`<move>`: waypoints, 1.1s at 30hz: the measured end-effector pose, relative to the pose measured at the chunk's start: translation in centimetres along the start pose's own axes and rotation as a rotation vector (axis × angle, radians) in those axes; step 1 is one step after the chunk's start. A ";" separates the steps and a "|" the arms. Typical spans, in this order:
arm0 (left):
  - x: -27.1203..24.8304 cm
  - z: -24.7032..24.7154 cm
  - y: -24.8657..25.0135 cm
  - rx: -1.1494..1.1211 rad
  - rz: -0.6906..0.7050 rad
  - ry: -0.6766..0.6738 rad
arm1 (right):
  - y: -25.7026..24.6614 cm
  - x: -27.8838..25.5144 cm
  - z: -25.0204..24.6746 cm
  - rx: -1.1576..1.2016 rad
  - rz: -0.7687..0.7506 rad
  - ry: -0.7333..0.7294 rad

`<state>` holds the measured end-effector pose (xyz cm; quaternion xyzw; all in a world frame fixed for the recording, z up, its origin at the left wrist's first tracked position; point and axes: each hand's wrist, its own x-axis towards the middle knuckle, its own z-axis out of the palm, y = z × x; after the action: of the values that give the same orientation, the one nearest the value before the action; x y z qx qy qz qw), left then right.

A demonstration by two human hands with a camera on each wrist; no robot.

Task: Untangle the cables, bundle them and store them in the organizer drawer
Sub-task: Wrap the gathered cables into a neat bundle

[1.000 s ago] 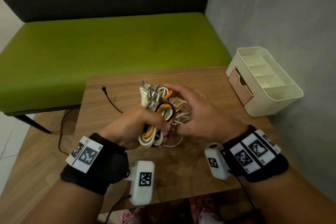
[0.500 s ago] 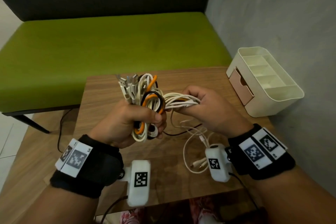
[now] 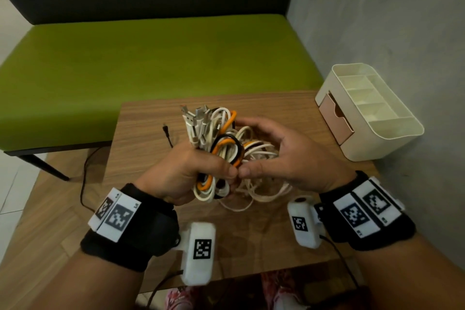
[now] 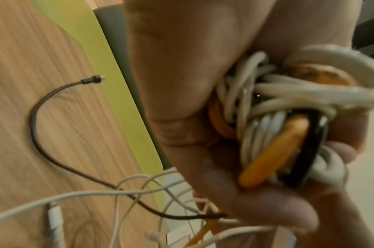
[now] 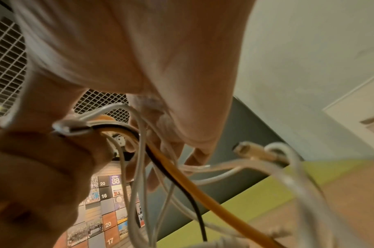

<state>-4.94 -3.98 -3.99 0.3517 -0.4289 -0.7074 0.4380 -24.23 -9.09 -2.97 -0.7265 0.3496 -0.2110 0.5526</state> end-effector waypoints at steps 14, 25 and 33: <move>0.8 0.1 -0.6 -0.340 0.212 0.138 | 0.1 0.9 2.9 -0.113 -0.137 0.292; 3.1 1.9 -2.5 0.106 0.182 0.388 | 0.6 1.9 3.4 0.315 0.031 0.641; 3.7 3.0 -3.4 0.179 0.179 0.336 | 0.1 1.8 3.6 0.500 0.042 0.572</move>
<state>-10.04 -5.68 -6.42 0.4630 -0.4406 -0.5560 0.5315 -20.52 -8.05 -4.28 -0.4738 0.4424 -0.4728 0.5969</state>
